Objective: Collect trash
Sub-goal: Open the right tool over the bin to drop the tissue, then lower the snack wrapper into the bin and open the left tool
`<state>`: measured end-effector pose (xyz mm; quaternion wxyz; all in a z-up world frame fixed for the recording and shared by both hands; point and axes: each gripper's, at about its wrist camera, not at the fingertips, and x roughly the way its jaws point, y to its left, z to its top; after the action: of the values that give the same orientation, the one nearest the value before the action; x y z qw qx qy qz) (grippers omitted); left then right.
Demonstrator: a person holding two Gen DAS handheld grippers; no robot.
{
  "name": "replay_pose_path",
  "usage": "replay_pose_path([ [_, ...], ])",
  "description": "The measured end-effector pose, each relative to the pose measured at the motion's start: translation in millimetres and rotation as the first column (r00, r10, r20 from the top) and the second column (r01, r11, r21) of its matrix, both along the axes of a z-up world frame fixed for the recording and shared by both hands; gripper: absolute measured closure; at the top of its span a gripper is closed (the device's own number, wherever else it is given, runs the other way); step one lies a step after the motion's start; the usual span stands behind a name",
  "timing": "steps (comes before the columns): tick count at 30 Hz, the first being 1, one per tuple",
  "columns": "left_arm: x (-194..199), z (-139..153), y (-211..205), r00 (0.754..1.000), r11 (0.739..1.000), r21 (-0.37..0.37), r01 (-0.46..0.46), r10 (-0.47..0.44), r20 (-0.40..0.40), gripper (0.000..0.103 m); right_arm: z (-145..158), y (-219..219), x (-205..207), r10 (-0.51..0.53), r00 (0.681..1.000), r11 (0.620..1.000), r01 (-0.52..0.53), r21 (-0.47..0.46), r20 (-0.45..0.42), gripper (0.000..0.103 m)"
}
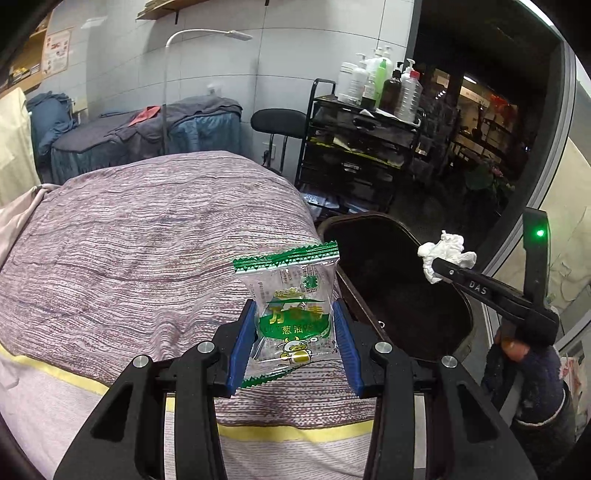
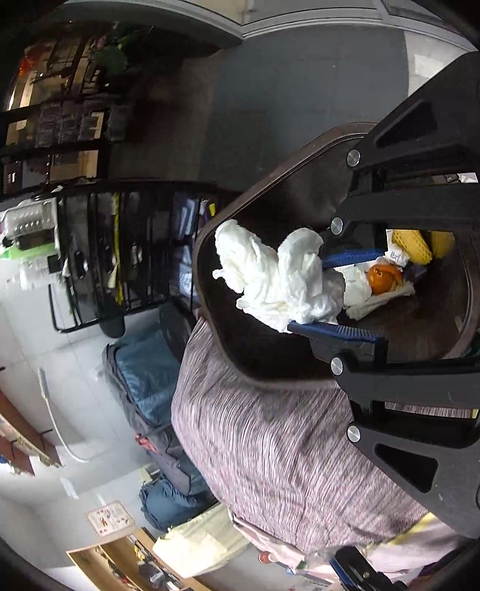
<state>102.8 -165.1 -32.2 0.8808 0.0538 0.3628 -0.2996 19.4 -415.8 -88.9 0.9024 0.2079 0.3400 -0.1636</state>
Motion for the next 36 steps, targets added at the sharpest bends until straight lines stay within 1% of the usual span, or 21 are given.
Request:
replay_pose_path([
  [1,0.1,-0.4,-1.6,1.000,1.000,0.001,0.004,-0.004,-0.001,0.062,-2.5,-1.3,0.8,-0.006,1.000,1.000,0.006,0.000,-0.006,0.070],
  [3,0.1,-0.5,-4.1,1.000,1.000,0.002,0.009,-0.009,-0.002,0.062,-8.3,-1.9,1.5,-0.019,1.000,1.000,0.019,0.004,-0.015,0.063],
  [4,-0.1,-0.4,-5.0,1.000,1.000,0.002,0.011,-0.011,-0.002,0.062,-10.8,-2.8,2.0,-0.030,0.999,1.000,0.030,-0.001,-0.019,0.053],
  [5,0.1,-0.3,-5.9,1.000,1.000,0.003,0.014,-0.014,-0.001,0.062,-12.9,-4.0,1.9,-0.044,0.999,0.999,0.044,-0.006,-0.020,0.039],
  [7,0.1,-0.1,-7.5,1.000,1.000,0.009,0.018,-0.018,0.003,0.062,-15.3,-6.4,0.9,-0.065,0.998,0.998,0.065,-0.008,-0.017,0.030],
  [11,0.5,-0.9,-10.1,1.000,1.000,0.012,0.024,-0.024,0.003,0.062,-17.2,-8.3,-0.1,-0.076,0.997,0.997,0.076,-0.002,-0.020,0.027],
  [24,4.0,-2.7,-32.9,0.996,0.996,0.008,0.084,-0.084,-0.022,0.062,-8.2,-12.4,-15.6,-0.106,0.994,0.994,0.106,-0.001,0.013,0.026],
  [26,5.7,-2.9,-38.0,0.995,0.995,0.006,0.095,-0.095,-0.029,0.062,-6.9,-14.8,-19.1,-0.116,0.993,0.993,0.116,-0.001,0.019,0.022],
  [36,13.1,-8.9,-63.0,0.988,0.990,0.023,0.141,-0.140,-0.059,0.062,-1.6,-25.9,-31.4,-0.149,0.988,0.989,0.150,-0.002,0.039,0.022],
])
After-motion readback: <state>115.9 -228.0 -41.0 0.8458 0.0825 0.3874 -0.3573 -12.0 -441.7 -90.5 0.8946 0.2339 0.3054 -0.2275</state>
